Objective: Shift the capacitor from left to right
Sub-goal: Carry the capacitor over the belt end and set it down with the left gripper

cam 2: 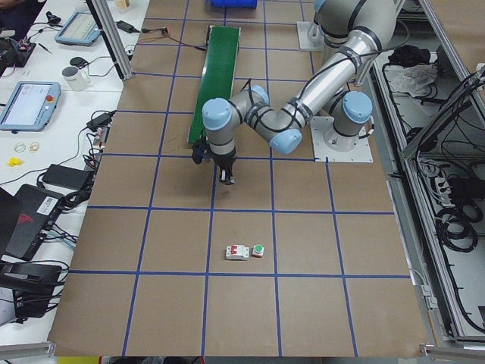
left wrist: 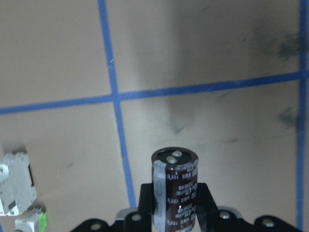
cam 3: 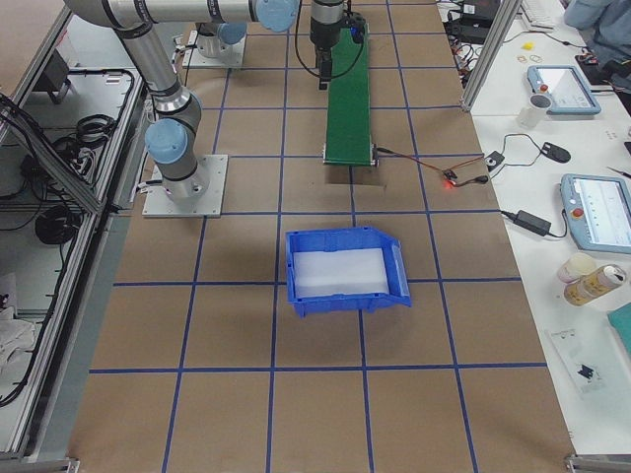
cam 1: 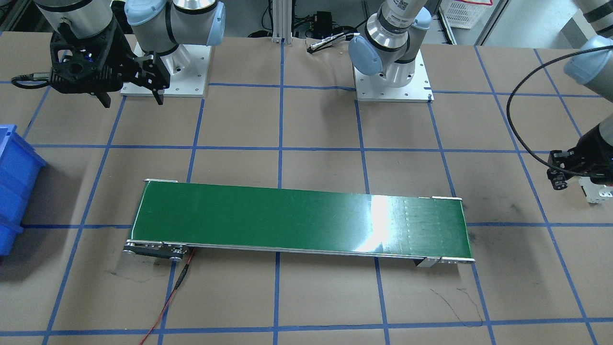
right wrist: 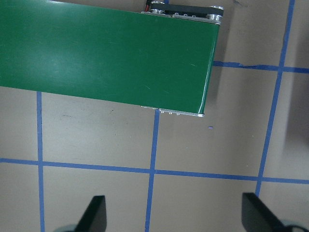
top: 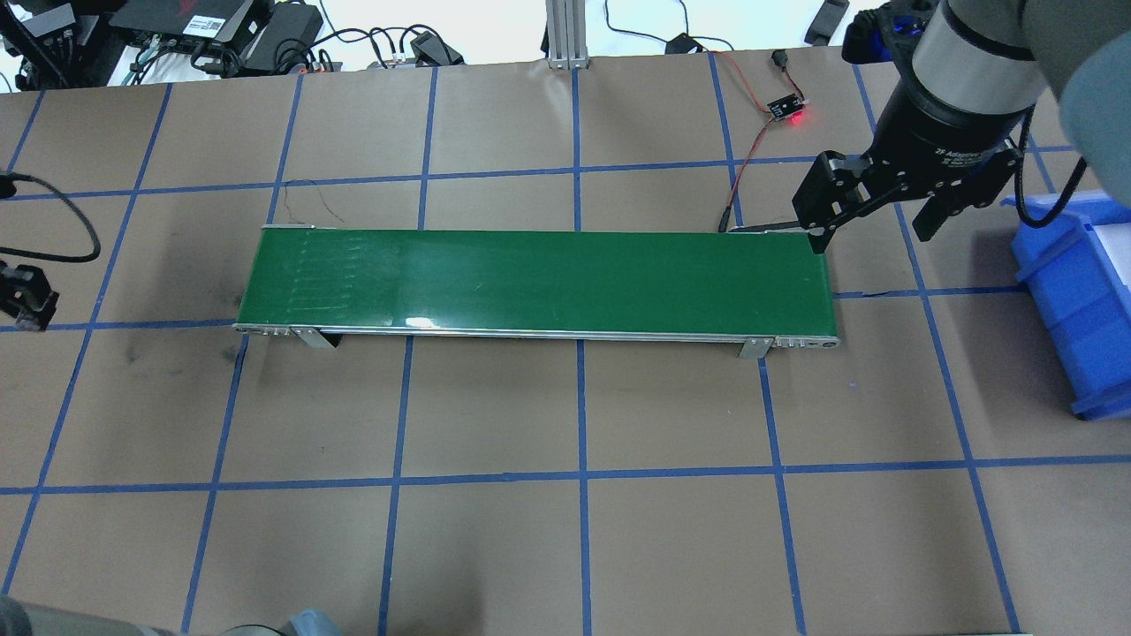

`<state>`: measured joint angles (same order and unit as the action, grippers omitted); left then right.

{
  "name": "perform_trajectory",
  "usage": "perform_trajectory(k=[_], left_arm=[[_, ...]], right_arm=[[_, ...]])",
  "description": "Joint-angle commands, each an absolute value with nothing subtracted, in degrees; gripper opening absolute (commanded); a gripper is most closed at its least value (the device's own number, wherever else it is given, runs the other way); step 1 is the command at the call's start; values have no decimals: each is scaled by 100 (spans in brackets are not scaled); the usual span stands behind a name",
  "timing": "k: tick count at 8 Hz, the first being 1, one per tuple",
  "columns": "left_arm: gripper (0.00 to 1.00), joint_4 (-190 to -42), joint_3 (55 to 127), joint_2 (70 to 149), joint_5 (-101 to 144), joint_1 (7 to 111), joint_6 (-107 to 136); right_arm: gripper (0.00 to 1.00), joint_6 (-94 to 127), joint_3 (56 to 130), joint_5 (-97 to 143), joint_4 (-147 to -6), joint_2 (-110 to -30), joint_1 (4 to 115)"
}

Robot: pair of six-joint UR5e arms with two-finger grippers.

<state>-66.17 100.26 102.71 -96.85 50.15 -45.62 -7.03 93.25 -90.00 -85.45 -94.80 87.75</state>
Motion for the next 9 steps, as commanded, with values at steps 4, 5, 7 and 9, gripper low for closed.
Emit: perform_trajectory(k=[4,5,7,9], left_arm=[[0,-6636,10011,9887,-9079,7206,-3551],[0,-6644,10028,10062,-8896,7207,-3533],[0,-6392,10019,10588,-8824,7207,-3594],[0,-6065,10011,10959,-8868,7207,-3577]], right_arm=[[100,-703,9325,-9017,-8543,-9475,8771],[100,-703,9325,-9009,-8543,-9475,8771],[100,-703,9325,-9009,-8543,-9475,8771],[100,-703,9325,-9009,-8543,-9475,8771]])
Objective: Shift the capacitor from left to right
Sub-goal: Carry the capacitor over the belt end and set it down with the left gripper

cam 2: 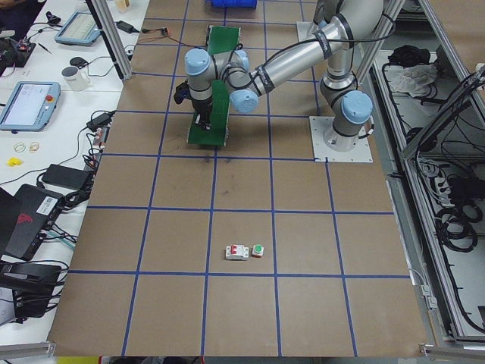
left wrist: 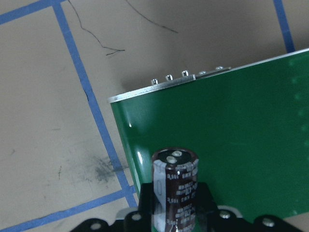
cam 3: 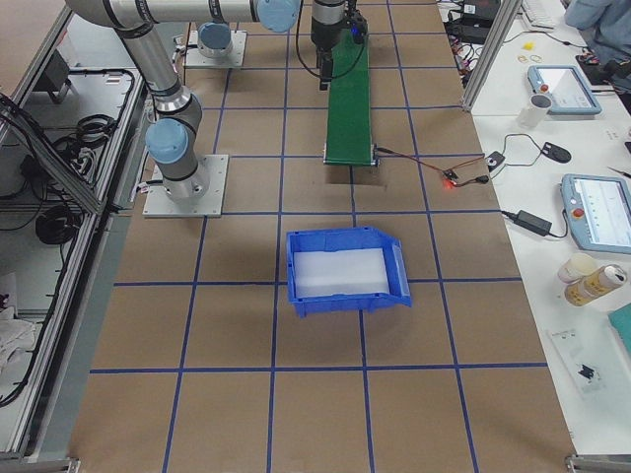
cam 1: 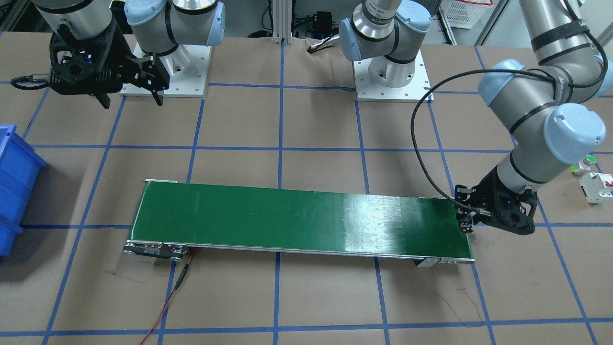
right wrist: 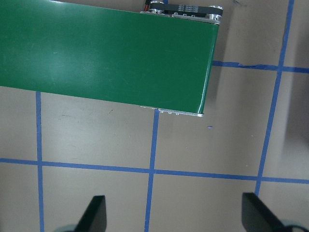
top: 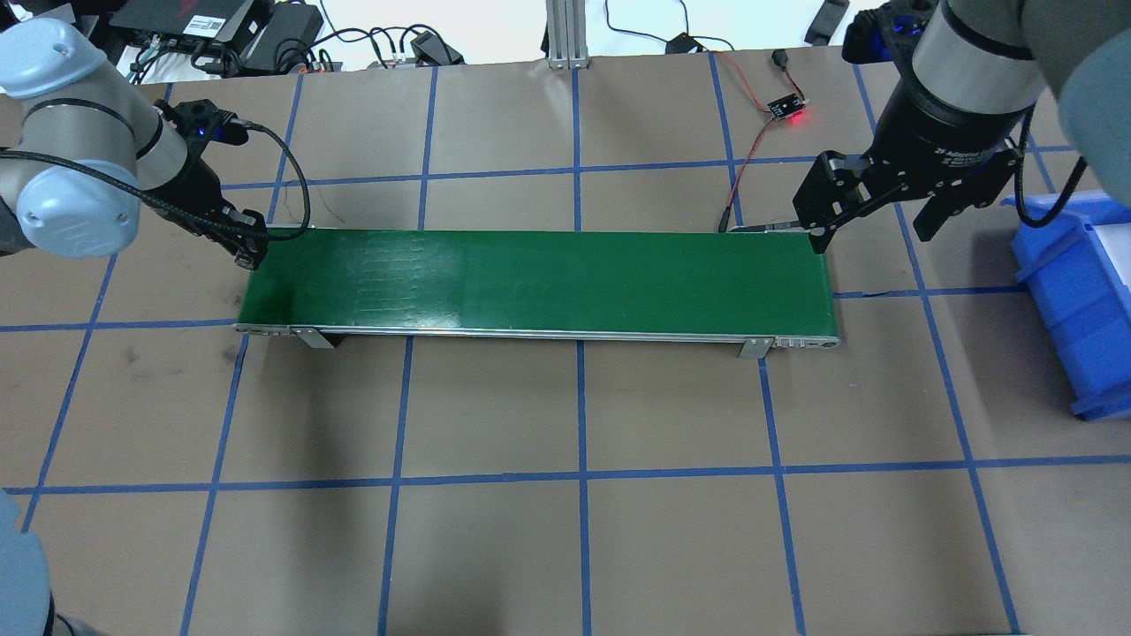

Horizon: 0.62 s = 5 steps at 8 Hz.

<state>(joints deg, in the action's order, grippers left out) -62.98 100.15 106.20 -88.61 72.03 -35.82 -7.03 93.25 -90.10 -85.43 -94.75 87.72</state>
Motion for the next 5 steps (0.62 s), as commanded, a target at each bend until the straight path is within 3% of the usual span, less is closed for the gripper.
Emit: perform_trajectory(k=[1,3,4,5], left_arm=[[0,-6056,10011,11030,-8833,7207,-3542],[0,-6274,10020,11039,-8877,7207,-3165],[14,-6328,10020,11022,-8886,7207,-3147],[57,-6424,10020,10987,-8886,7207,-2885]], right_arm=[[100,-703,9325,-9017,-8543,-9475,8771],[100,-703,9325,-9009,-8543,-9475,8771],[100,-703,9325,-9009,-8543,-9475,8771],[100,-703,9325,-9009,-8543,-9475,8771]])
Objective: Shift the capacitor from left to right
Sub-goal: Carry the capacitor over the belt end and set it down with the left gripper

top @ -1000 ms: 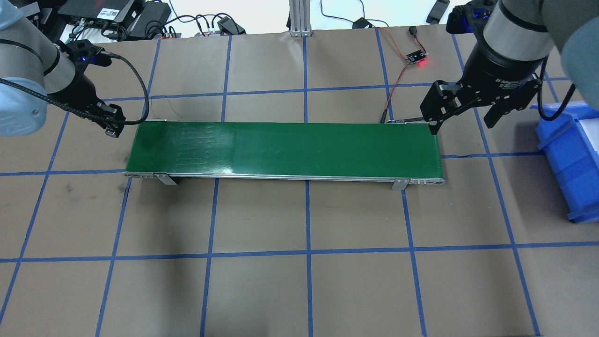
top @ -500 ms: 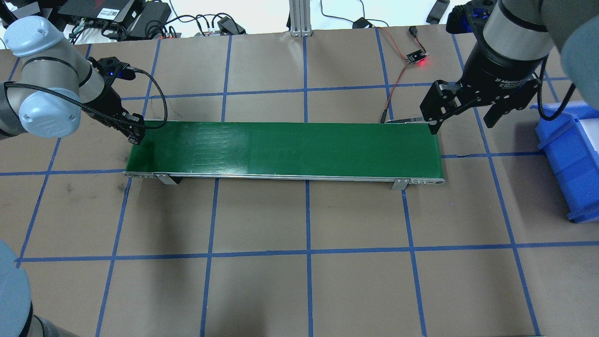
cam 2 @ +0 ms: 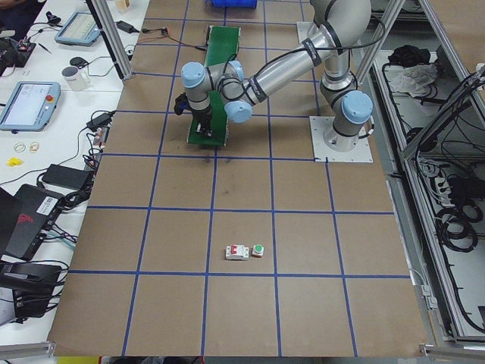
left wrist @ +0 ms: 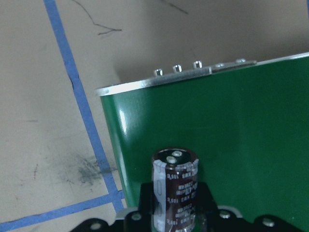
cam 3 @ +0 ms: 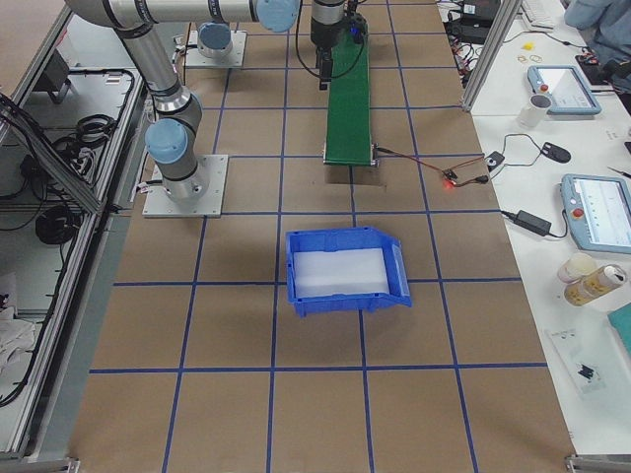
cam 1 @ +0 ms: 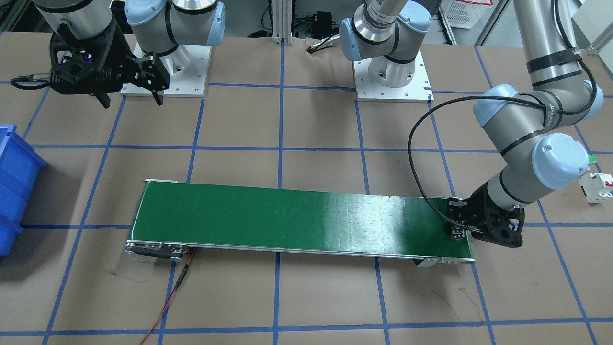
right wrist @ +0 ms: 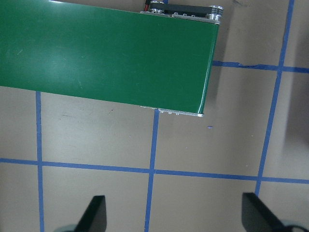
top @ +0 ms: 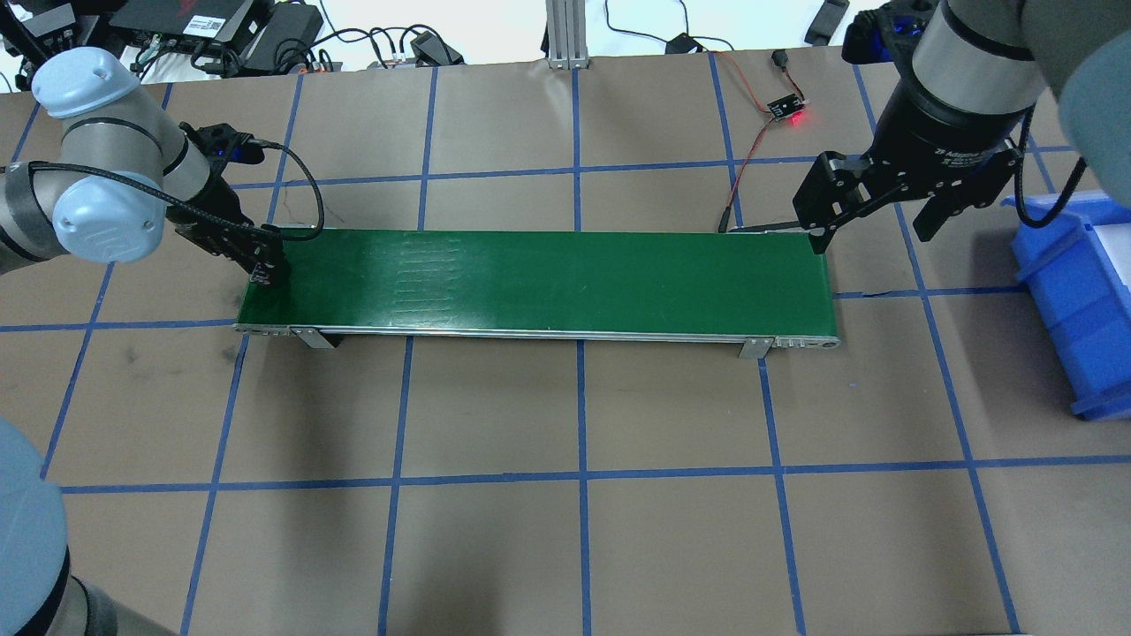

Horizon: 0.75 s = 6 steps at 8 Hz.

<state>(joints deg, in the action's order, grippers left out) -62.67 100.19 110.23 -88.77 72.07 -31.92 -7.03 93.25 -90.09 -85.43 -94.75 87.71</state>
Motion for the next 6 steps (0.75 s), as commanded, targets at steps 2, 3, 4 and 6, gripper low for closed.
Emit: perform_trajectory(k=[2,3,4,6], left_arm=[[100,-6888,10011,10785,-8894,7277,-2523],[100,-7039,10002,10671,-8947,7277,-2522],[100,-7223,10002,10470,-9043,7321,-2401],[100,-7706,10002,10065,-9035,7321,-2233]], right_arm=[[100,-712,9325,-9035,-8543,-9475,8771],[100,-703,9325,-9035,-8552,-9475,8771],[100,-668,9325,-8974,-8647,-9396,8771],[100,-615,9351,-8965,-8613,-8811,8771]])
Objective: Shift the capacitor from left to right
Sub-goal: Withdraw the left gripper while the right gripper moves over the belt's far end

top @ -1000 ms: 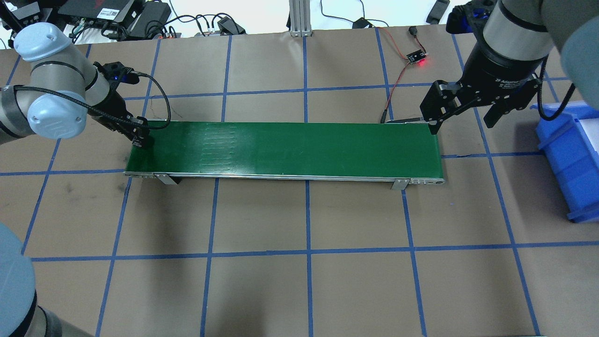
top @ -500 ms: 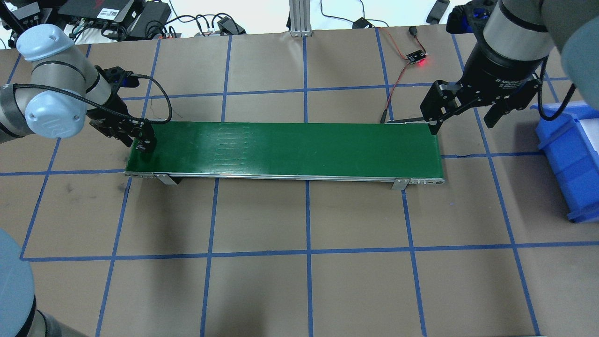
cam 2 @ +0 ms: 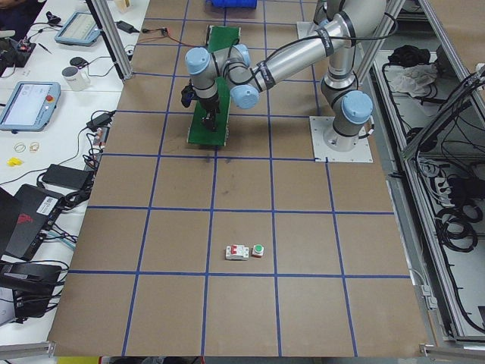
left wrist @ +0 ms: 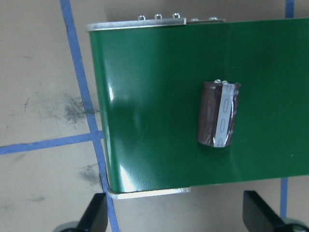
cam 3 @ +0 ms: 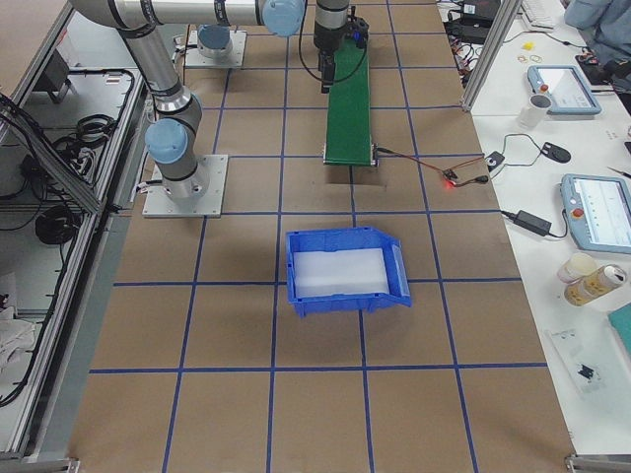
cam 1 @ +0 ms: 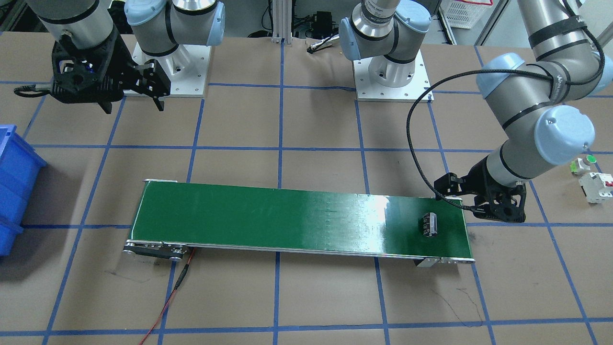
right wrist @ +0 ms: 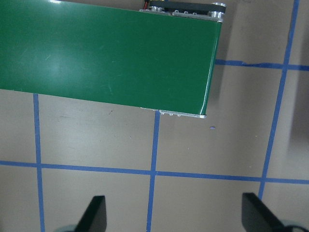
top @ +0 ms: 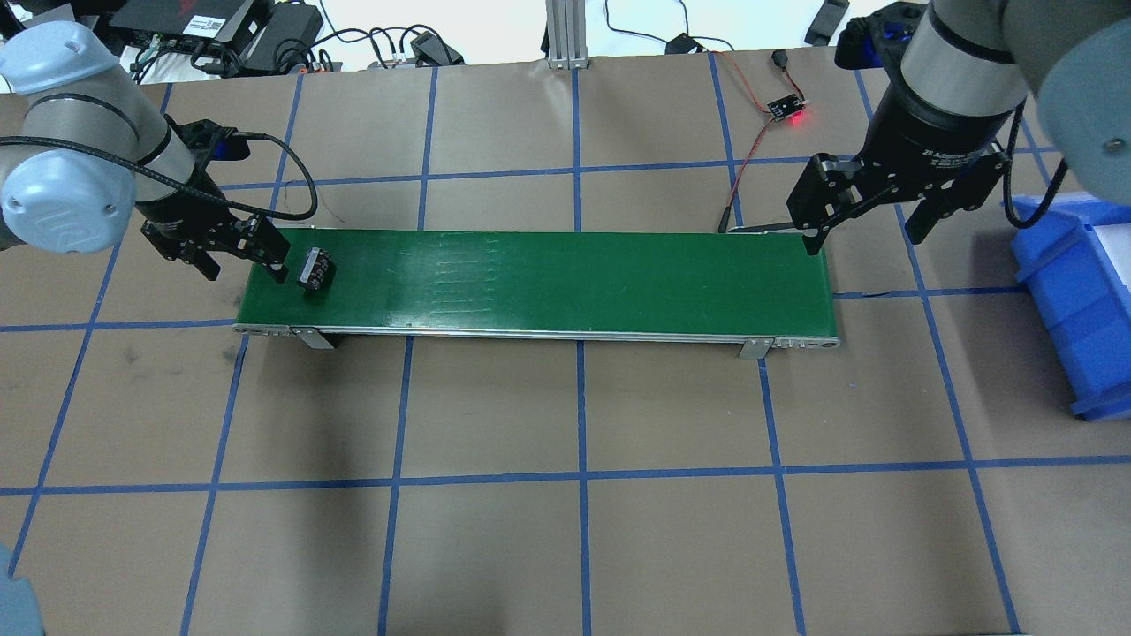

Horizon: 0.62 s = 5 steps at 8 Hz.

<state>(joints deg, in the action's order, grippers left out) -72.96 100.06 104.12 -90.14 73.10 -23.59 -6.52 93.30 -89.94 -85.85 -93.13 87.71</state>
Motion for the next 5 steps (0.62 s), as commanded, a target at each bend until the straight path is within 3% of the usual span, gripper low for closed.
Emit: perform_trajectory(k=[1,3,5], left_arm=[[100,-7986,10002,9872,-9035,7330,-2206],[100,-8436,10011,9582,-9044,7339,-2162],[100,-8640,10020,9475,-9288,7339,-2162]], right_arm=[[100,-667,9369,-8965,-8709,-8406,8771],[100,-607,9474,-8956,-9813,-7798,8771],[100,-615,10139,-8983,-10937,-7550,8771]])
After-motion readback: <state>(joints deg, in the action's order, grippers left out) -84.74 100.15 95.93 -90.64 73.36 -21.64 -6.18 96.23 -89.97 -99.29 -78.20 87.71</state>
